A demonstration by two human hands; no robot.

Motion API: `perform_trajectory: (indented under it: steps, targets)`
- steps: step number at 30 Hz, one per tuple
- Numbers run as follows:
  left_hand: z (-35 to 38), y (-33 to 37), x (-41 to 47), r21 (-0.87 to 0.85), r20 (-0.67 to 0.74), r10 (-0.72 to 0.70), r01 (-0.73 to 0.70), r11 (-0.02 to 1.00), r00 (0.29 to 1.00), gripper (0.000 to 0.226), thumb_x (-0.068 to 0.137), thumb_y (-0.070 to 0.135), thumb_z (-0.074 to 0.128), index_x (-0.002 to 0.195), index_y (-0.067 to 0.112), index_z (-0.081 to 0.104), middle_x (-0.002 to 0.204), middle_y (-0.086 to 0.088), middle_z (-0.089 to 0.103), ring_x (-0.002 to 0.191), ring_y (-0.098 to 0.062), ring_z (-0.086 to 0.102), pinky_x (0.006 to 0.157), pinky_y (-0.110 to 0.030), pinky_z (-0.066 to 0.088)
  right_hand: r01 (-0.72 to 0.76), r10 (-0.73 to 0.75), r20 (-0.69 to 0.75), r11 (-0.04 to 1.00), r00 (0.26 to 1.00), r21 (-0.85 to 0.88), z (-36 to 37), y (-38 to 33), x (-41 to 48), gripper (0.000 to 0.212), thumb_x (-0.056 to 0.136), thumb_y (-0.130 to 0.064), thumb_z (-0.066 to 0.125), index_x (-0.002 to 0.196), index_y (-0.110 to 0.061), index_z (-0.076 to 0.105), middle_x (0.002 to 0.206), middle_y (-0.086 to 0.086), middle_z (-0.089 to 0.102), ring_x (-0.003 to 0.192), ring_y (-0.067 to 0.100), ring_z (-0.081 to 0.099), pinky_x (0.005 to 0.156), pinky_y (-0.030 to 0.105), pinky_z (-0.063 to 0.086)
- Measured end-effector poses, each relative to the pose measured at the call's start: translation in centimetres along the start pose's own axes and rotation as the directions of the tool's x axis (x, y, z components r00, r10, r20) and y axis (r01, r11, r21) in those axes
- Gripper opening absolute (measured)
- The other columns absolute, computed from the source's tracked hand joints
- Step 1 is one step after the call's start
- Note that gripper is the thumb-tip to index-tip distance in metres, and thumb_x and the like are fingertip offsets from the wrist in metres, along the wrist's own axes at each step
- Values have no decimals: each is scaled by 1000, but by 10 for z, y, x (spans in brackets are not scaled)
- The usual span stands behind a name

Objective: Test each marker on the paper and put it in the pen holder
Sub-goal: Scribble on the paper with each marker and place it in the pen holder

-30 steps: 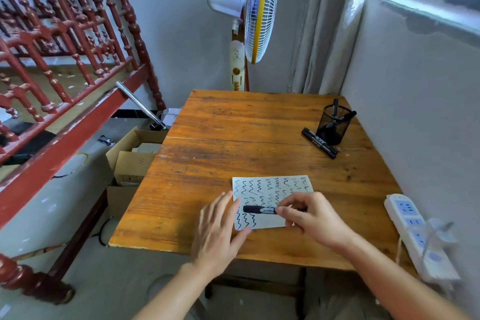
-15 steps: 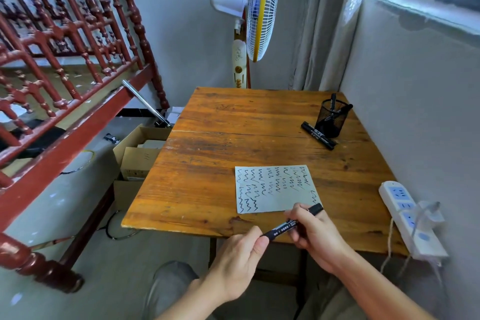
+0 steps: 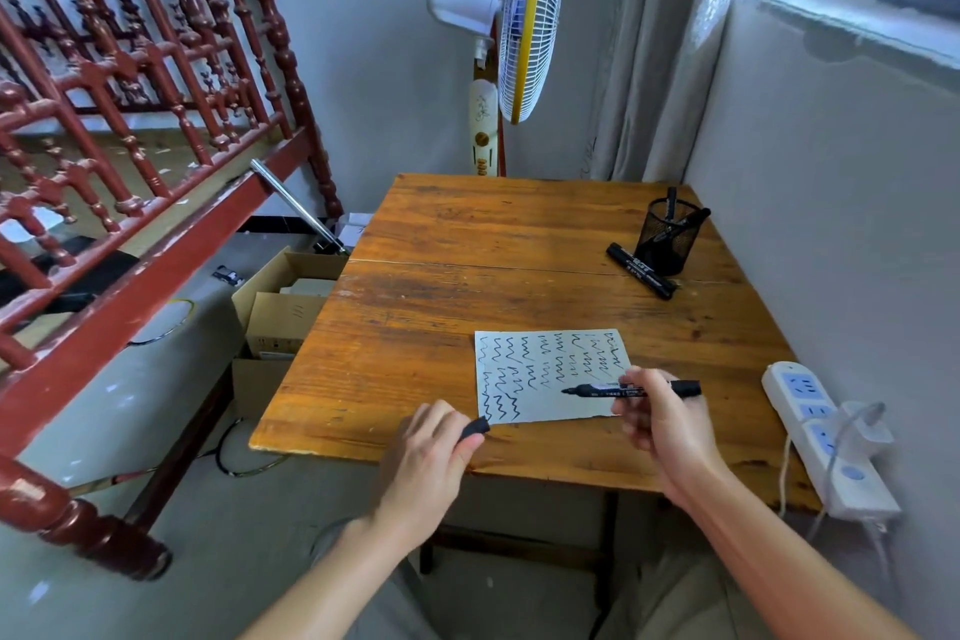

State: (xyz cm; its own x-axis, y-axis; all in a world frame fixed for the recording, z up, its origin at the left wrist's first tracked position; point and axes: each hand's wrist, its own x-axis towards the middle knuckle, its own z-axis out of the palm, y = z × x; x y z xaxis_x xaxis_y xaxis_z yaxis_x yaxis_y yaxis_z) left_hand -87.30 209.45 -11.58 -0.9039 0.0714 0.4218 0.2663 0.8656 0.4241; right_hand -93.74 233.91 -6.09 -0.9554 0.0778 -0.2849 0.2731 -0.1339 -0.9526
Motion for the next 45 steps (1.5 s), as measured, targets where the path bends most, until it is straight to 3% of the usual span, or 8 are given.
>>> perform_trajectory:
  steps: [3, 9, 18, 25, 39, 42, 45]
  targets:
    - [14, -2, 9, 25, 13, -47, 47, 999, 999, 38, 92, 40, 40, 100, 11, 63, 97, 1, 54, 92, -16, 48, 73, -33, 47, 65, -63, 28, 995, 998, -74, 10, 16, 1, 12, 93, -18, 61, 92, -11, 70, 74, 11, 76, 52, 16, 59, 46, 24, 36]
    - [41, -3, 17, 73, 11, -80, 79, 994, 997, 22, 81, 22, 69, 100, 12, 67, 104, -2, 59, 99, -19, 49, 78, -35, 46, 252, -247, 49, 951, 968, -177, 34, 46, 9, 17, 88, -17, 71, 78, -5, 63, 71, 14, 73, 50, 18, 60, 56, 27, 49]
    - [42, -8, 16, 173, 16, -25, 22, 985, 1000, 36, 90, 41, 42, 102, 19, 67, 104, 3, 61, 100, -15, 50, 82, -30, 39, 315, -307, 72, 920, 949, -234, 41, 58, 19, 18, 87, -19, 72, 78, -7, 61, 71, 12, 71, 45, 17, 60, 50, 24, 50]
    - [45, -9, 15, 165, 2, -29, 29, 986, 1000, 36, 89, 42, 43, 102, 18, 68, 104, 1, 62, 102, -16, 50, 82, -34, 43, 286, -278, 67, 925, 958, -252, 42, 60, 20, 18, 86, -15, 72, 77, -4, 60, 74, 16, 70, 48, 14, 61, 46, 19, 47]
    - [45, -9, 14, 162, -5, -30, 30, 986, 1000, 36, 90, 42, 43, 102, 18, 67, 105, 2, 61, 102, -14, 49, 84, -32, 42, 288, -285, 48, 925, 957, -247, 37, 58, 15, 19, 84, -3, 68, 71, 3, 54, 61, 24, 63, 41, 16, 55, 43, 25, 46]
    - [44, -9, 15, 161, -5, -32, 32, 986, 999, 37, 90, 42, 42, 103, 18, 67, 105, 2, 61, 102, -14, 49, 83, -33, 43, 310, -297, 91, 925, 951, -219, 37, 57, 12, 21, 85, -6, 69, 71, 1, 55, 58, 22, 63, 42, 19, 55, 46, 28, 46]
    - [43, -9, 14, 126, 3, -36, 35, 991, 999, 36, 91, 42, 43, 106, 19, 65, 112, 1, 59, 105, -15, 49, 85, -34, 45, 310, -307, 47, 936, 951, -167, 30, 51, 13, 20, 88, -12, 69, 72, -5, 59, 55, 13, 62, 45, 20, 54, 50, 31, 46]
